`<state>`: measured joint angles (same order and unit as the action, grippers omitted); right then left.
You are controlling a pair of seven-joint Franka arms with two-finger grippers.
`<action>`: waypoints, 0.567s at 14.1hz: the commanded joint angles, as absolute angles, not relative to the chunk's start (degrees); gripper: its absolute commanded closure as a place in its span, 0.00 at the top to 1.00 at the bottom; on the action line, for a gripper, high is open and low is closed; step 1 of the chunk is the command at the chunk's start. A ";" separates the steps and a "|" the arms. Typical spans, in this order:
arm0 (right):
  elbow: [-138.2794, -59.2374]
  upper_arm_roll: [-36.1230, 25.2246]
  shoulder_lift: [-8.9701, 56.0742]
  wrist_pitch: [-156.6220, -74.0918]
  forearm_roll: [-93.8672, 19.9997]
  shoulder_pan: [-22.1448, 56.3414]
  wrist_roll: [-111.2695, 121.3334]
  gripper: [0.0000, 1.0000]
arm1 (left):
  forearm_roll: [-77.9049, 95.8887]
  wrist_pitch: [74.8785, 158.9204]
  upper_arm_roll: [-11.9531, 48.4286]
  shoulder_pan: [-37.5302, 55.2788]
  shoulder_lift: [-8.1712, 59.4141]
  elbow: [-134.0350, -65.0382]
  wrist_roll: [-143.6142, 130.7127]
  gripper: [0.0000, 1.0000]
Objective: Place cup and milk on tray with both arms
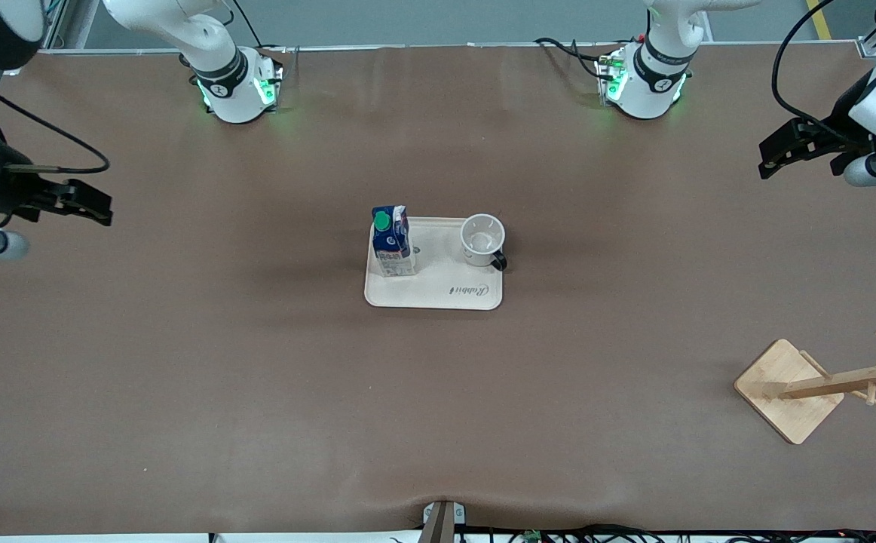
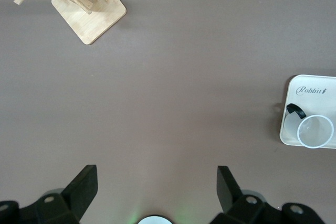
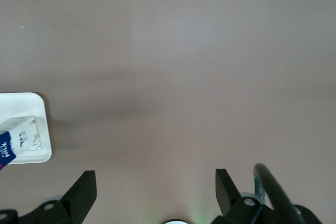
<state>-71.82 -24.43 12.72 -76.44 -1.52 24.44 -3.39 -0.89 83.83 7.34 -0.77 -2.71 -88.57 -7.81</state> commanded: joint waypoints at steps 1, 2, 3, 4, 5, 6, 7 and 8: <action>-82.05 -23.64 5.91 -82.15 -1.49 22.77 1.12 1.00 | -0.26 83.76 7.56 -0.88 -4.22 -89.74 -7.91 1.00; -85.66 -23.64 3.80 -85.05 -1.49 22.07 2.71 1.00 | -0.26 83.67 7.56 -0.79 -4.22 -89.74 -7.91 1.00; -87.87 -23.64 2.39 -86.30 -1.41 21.36 3.33 1.00 | -0.35 83.67 7.65 -0.79 -4.22 -89.65 -7.91 1.00; -88.50 -23.64 2.03 -86.31 -1.32 21.27 3.34 1.00 | -0.70 83.67 7.82 -0.79 -4.13 -89.65 -7.82 1.00; -88.77 -23.64 1.76 -86.31 -1.14 21.27 3.34 1.00 | -0.88 83.67 7.91 -0.79 -4.13 -89.65 -7.91 1.00; -88.77 -23.64 1.84 -86.48 -0.97 21.27 3.34 1.00 | -0.88 83.67 7.91 -0.79 -4.13 -89.65 -7.91 1.00; -88.77 -23.64 1.85 -86.48 -0.79 21.18 3.34 1.00 | -0.79 83.76 7.91 -0.88 -3.96 -89.56 -7.91 1.00; -88.86 -23.64 1.85 -86.48 -0.79 20.92 3.34 1.00 | -0.79 83.85 7.82 -0.88 -3.78 -89.56 -7.91 1.00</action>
